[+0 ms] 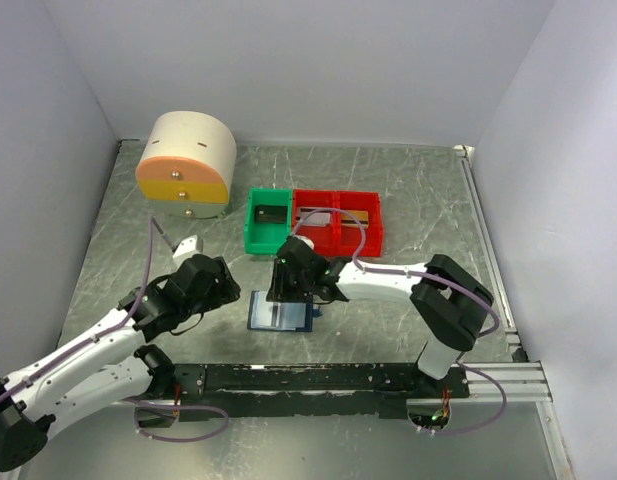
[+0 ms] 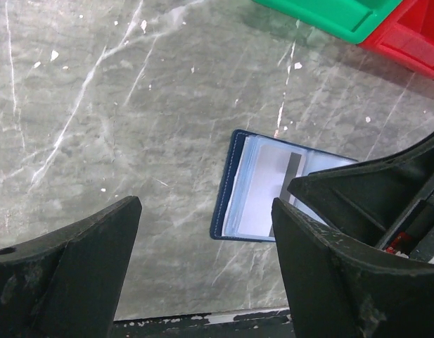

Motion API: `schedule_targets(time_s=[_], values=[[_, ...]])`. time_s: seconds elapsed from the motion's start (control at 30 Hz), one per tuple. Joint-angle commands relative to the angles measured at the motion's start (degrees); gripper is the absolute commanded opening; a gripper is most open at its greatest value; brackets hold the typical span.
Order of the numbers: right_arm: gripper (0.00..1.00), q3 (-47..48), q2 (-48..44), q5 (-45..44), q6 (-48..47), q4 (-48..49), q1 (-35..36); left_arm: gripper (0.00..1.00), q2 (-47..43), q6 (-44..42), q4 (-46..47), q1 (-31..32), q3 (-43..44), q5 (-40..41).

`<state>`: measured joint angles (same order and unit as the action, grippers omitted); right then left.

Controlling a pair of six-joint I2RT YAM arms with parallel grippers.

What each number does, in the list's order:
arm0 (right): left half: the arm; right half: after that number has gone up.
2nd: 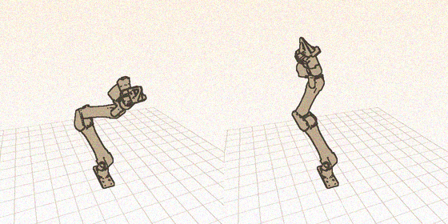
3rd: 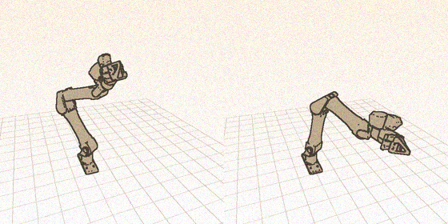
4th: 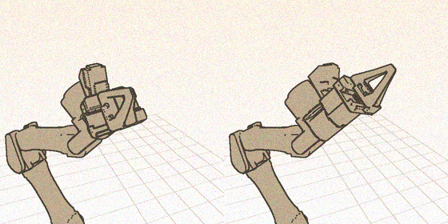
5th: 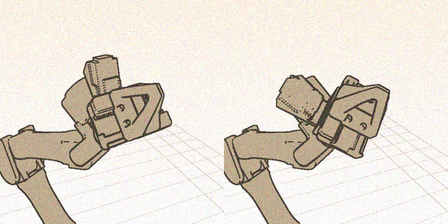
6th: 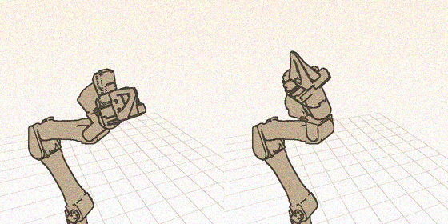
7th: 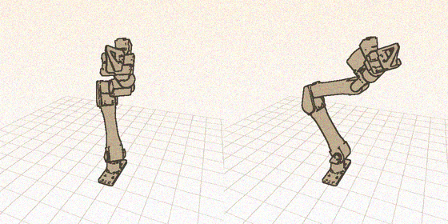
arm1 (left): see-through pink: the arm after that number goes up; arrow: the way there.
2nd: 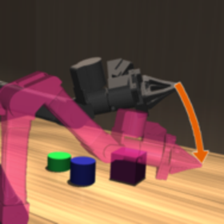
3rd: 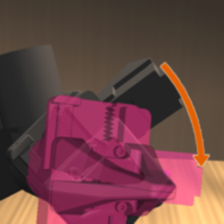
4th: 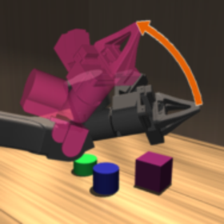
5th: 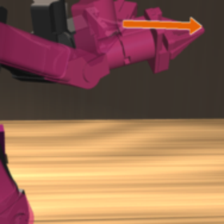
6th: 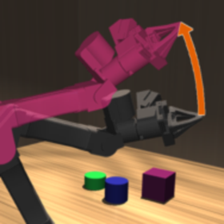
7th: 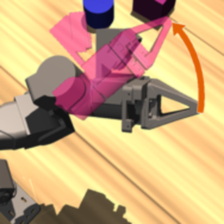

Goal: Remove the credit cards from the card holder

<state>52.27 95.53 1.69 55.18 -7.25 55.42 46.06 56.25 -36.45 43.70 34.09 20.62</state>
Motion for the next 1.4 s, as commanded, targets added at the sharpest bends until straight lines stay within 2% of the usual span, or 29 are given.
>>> schedule_targets(time_s=[0.0, 0.3, 0.37, 0.57, 0.67, 0.83, 1.0, 1.17, 1.27, 1.33, 1.37], values=[[0.39, 2.24, 2.13, -1.12, -0.33, -1.36, 0.83, 0.86, -2.40, 0.28, 0.31, -0.15, -1.91, 0.86], [0.37, -3.85, 1.02, -1.43, 5.12, 3.12, 0.53, 0.75, 4.21, -5.51, 9.72, -0.20, -2.27, -8.22], [0.35, -7.04, 0.65, 0.02, 6.02, 6.91, -0.19, 0.74, 6.56, -6.72, 12.62, -0.20, -2.43, -11.91], [0.21, -15.67, -0.06, 8.03, 8.80, 22.92, -2.75, 0.70, 14.60, -11.57, 21.12, -0.56, -1.45, -21.31], [0.15, -18.02, -0.01, 9.78, 9.44, 27.07, -4.05, 0.67, 20.32, -12.55, 22.30, -0.77, -0.54, -23.00], [0.15, -21.24, -0.01, 14.11, 10.93, 33.51, -6.20, 0.60, 28.16, -14.15, 24.12, -0.91, 0.23, -25.16], [0.20, -21.62, 0.73, 15.45, 10.94, 35.21, -6.47, 0.50, 30.22, -16.09, 25.72, -0.98, 0.39, -27.28], [0.18, -23.97, 1.60, 17.10, 13.76, 41.31, -6.52, 0.40, 30.78, -17.32, 24.24, -0.96, -0.03, -27.64], [0.13, -25.38, 1.64, 17.18, 15.17, 43.89, -6.66, 0.36, 31.08, -17.56, 22.98, -0.92, -0.41, -27.08], [0.00, -26.25, 1.56, 17.48, 15.61, 45.59, -6.85, 0.34, 31.10, -17.42, 22.38, -0.94, -0.66, -26.56], [0.00, -26.38, 1.47, 17.77, 15.68, 45.76, -6.92, 0.34, 31.15, -17.24, 22.09, -0.97, -0.76, -26.20]])
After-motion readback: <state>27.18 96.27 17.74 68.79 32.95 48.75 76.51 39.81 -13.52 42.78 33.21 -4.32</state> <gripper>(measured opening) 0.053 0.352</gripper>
